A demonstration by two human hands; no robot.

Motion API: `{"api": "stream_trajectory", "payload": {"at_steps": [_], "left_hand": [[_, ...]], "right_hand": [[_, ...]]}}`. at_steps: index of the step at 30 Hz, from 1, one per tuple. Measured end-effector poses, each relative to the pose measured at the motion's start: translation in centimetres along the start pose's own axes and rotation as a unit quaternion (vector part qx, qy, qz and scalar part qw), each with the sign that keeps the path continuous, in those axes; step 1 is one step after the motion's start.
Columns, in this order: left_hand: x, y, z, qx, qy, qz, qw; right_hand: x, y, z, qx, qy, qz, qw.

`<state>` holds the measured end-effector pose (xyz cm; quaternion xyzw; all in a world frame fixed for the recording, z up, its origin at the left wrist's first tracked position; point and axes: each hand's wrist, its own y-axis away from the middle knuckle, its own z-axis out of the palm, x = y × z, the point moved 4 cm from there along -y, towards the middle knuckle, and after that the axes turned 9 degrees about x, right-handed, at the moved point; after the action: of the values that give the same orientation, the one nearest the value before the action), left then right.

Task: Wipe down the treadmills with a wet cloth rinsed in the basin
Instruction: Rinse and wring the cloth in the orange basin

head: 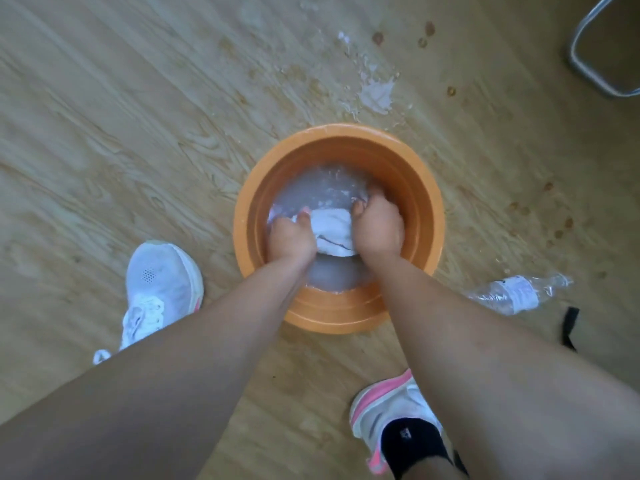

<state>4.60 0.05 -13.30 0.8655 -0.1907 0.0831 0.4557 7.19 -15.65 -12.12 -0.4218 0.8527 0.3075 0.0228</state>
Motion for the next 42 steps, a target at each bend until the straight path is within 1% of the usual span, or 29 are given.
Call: {"api": "stream_trajectory", "payload": {"at_steps": [2, 4, 6, 8, 10, 12, 14, 16, 18, 20, 21, 22, 23, 24, 25, 26, 28, 29, 31, 32, 33, 34, 35, 36, 37, 38, 39, 40, 42], "left_hand": [[0.2, -0.9, 1.0, -0.007, -0.023, -0.023, 0.999], [0.7, -0.9, 2.2, -0.046, 0.028, -0.052, 0.997], [1.2, -0.4, 3.2, -0.111, 0.097, -0.107, 0.983], [1.5, 1.2, 3.5, -0.183, 0.129, -0.166, 0.961], [1.9, 2.5, 3.0, -0.225, 0.118, -0.171, 0.952], [2.4, 2.9, 2.4, -0.202, 0.062, -0.120, 0.970], [2.5, 3.0, 1.6, -0.161, 0.053, -0.073, 0.983], [2.8, 3.3, 0.9, -0.145, 0.051, -0.021, 0.988], [3.0, 3.8, -0.1, -0.126, 0.009, 0.036, 0.991], [3.3, 4.1, -1.3, -0.086, -0.046, 0.086, 0.991], [3.3, 4.2, -2.1, -0.055, -0.066, 0.104, 0.991], [3.4, 4.2, -2.8, -0.023, -0.070, 0.113, 0.991], [3.4, 4.3, -3.4, 0.002, -0.055, 0.114, 0.992], [3.6, 4.7, -4.0, 0.015, -0.023, 0.110, 0.994], [3.6, 5.3, -4.4, 0.021, 0.010, 0.113, 0.993], [3.9, 6.2, -4.7, 0.021, 0.030, 0.144, 0.989], [4.5, 8.7, -4.9, -0.011, 0.042, 0.212, 0.976], [4.7, 10.1, -5.0, -0.040, 0.054, 0.225, 0.972], [4.4, 12.2, -5.2, -0.099, 0.073, 0.224, 0.967], [4.0, 13.0, -5.6, -0.126, 0.072, 0.224, 0.964], [3.9, 13.8, -6.1, -0.139, 0.049, 0.242, 0.959], [3.7, 14.4, -6.8, -0.143, 0.016, 0.274, 0.951], [3.7, 15.1, -7.6, -0.142, -0.030, 0.308, 0.940], [3.8, 15.7, -8.6, -0.143, -0.077, 0.337, 0.928], [4.2, 16.2, -9.7, -0.145, -0.113, 0.364, 0.913], [4.6, 16.5, -10.9, -0.141, -0.121, 0.380, 0.906], [5.0, 16.6, -12.2, -0.129, -0.098, 0.379, 0.911], [5.2, 16.3, -13.6, -0.104, -0.046, 0.354, 0.928], [5.6, 15.8, -16.2, -0.041, 0.032, 0.271, 0.961]], "right_hand": [[-0.1, 1.7, 0.8, 0.001, -0.099, 0.049, 0.994], [-0.7, 3.2, 1.9, -0.025, -0.186, 0.067, 0.980], [-1.5, 4.1, 2.5, -0.037, -0.204, 0.067, 0.976], [-1.4, 4.0, 2.4, -0.022, -0.190, 0.085, 0.978], [-0.8, 3.1, 2.4, -0.014, -0.191, 0.119, 0.974], [-0.6, 2.0, 2.3, -0.033, -0.199, 0.141, 0.969], [-1.1, 1.3, 2.3, -0.057, -0.208, 0.132, 0.968], [-1.6, 0.8, 2.0, -0.077, -0.200, 0.126, 0.969], [-1.1, 0.2, 1.5, -0.092, -0.177, 0.136, 0.970], [-0.3, -0.2, 0.4, -0.095, -0.146, 0.151, 0.973], [0.0, -0.1, -0.3, -0.086, -0.156, 0.156, 0.972], [0.1, 0.2, -1.1, -0.080, -0.195, 0.165, 0.963], [0.0, 0.9, -2.0, -0.082, -0.252, 0.192, 0.945], [0.0, 1.8, -2.5, -0.089, -0.310, 0.237, 0.917], [-0.1, 2.8, -2.9, -0.102, -0.366, 0.281, 0.881], [-0.5, 4.0, -3.2, -0.114, -0.421, 0.317, 0.842], [-1.7, 6.5, -3.6, -0.139, -0.508, 0.342, 0.778], [-2.5, 7.5, -3.9, -0.139, -0.549, 0.339, 0.751], [-3.4, 9.0, -4.7, -0.102, -0.605, 0.351, 0.708], [-3.7, 9.7, -5.3, -0.083, -0.615, 0.361, 0.696], [-3.9, 10.3, -6.0, -0.065, -0.615, 0.372, 0.692], [-4.0, 10.8, -6.5, -0.052, -0.613, 0.378, 0.692], [-4.2, 11.2, -7.2, -0.044, -0.604, 0.371, 0.704], [-4.4, 11.7, -8.0, -0.042, -0.586, 0.356, 0.726], [-4.7, 12.0, -8.8, -0.048, -0.557, 0.332, 0.760], [-5.0, 12.3, -9.6, -0.055, -0.522, 0.305, 0.795], [-5.3, 12.3, -10.2, -0.058, -0.487, 0.278, 0.826], [-5.6, 12.2, -10.8, -0.056, -0.453, 0.256, 0.852], [-6.1, 11.6, -11.5, -0.042, -0.394, 0.252, 0.883]]}}
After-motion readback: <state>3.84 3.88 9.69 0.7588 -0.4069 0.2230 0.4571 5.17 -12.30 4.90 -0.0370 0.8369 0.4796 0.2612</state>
